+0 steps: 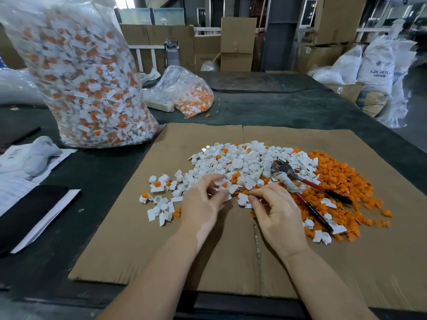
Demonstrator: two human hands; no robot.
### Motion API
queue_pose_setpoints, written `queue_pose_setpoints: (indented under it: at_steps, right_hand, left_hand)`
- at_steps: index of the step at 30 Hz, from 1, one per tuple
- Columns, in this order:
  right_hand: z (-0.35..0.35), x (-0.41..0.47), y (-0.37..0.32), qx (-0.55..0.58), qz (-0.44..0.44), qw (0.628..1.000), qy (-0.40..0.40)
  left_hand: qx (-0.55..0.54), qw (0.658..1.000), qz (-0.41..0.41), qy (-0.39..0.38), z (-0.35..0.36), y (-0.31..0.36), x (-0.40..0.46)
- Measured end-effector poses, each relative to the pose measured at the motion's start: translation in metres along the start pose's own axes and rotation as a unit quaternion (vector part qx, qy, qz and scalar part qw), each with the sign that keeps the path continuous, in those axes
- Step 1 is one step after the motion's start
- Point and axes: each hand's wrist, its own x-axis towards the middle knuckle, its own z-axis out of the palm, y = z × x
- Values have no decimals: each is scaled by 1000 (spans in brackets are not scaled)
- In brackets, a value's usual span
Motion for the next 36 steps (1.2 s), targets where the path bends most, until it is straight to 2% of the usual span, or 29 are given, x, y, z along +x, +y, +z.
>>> queue_pose_setpoints:
  at_steps: [3, 5, 7, 10, 18, 20, 23, 26, 30, 33, 36]
  right_hand:
    - [1, 0, 0, 2, 1, 1000, -2]
    - [1, 0, -1, 0, 0, 1000, -5]
    - [2, 0, 0, -4, -1, 1000, -6]
    - [2, 0, 0, -4, -1, 1000, -8]
    - [2, -1, 1, -5, -2, 1000, -11]
    - [2, 0, 1, -6, 1, 1000, -10]
    - [2, -1, 1, -6, 2, 1000, -7]
    - [2, -1, 1, -7, -1, 1000, -8]
    - [1, 0, 0, -6, -2, 1000, -8]
    - [1, 0, 0, -7, -2, 1000, -7]
    - [0, 0, -1, -7, 0, 1000, -6]
  left_hand:
    - [28, 994, -17, 105, -34, -2, 18]
    - [82, 986, -46, 138, -55, -7, 28]
    - [182, 968, -70, 161, -71, -13, 35]
    - [304, 936, -80, 156, -82, -20, 39]
    - [381, 912, -79, 130, -77, -19, 36]
    - [358, 923, -54, 129, -78, -13, 35]
    - [328, 942, -47, 57, -85, -2, 32]
    - [398, 911, -93, -60, -93, 13, 29]
    - [465, 858, -137, -170, -100, 28, 24]
    - [514, 818, -131, -223, -100, 28, 21]
    - [515, 814, -120, -242, -98, 25, 19]
